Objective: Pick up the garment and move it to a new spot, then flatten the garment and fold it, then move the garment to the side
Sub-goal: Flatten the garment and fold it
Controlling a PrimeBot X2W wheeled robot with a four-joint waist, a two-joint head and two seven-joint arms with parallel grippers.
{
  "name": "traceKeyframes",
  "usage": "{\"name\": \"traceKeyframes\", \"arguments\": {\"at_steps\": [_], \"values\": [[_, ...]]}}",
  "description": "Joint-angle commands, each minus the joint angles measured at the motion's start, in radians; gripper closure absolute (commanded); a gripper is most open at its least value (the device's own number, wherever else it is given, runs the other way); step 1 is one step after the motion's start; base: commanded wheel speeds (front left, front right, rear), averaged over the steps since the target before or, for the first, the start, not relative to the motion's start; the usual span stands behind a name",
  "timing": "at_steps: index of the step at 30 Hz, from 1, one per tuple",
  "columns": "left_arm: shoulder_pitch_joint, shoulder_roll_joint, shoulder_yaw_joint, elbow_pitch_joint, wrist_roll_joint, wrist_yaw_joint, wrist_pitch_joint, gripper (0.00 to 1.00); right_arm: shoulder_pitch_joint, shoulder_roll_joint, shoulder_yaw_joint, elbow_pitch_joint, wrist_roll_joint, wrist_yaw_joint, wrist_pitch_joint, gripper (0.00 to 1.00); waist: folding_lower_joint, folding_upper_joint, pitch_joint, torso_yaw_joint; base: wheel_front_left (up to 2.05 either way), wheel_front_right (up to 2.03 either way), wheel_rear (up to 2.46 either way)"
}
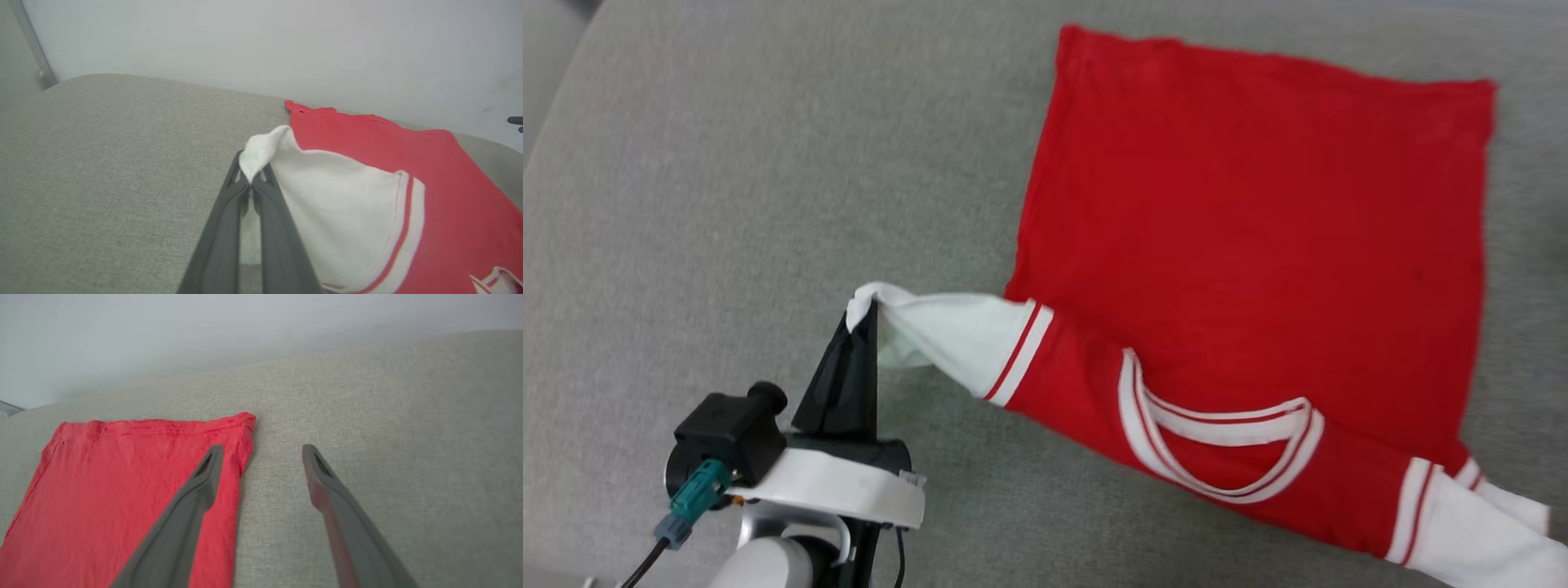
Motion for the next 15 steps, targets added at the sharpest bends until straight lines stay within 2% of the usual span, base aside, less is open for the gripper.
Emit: {"name": "traceKeyframes", "arguments": {"at_steps": [1, 5, 9, 15], "values": [[-0.034, -0.008, -0.003, -0.001, 0.010, -0.006, -0.016, 1.00, -0.080, -0.001, -0.003, 0.031, -0.018, 0.000, 0.065, 0.00, -0.0002, -0.0001, 0.109, 0.074, 0.00, 0.00, 0.00], [-0.078, -0.027, -0.013, -0.001, 0.019, -0.020, -0.034, 1.00, -0.222, 0.001, -0.013, 0.098, -0.067, 0.000, 0.223, 0.00, -0.0002, -0.0001, 0.184, 0.105, 0.00, 0.00, 0.00], [-0.114, -0.044, -0.025, 0.013, 0.022, -0.036, -0.048, 1.00, -0.304, 0.017, -0.042, 0.158, -0.122, 0.000, 0.312, 0.00, -0.0002, -0.0001, 0.229, 0.129, 0.00, 0.00, 0.00], [-0.142, -0.065, -0.035, 0.050, 0.018, -0.054, -0.063, 1.00, -0.274, 0.076, -0.067, 0.267, -0.179, -0.001, 0.417, 0.00, -0.0002, -0.0001, 0.247, 0.141, 0.00, 0.00, 0.00]]}}
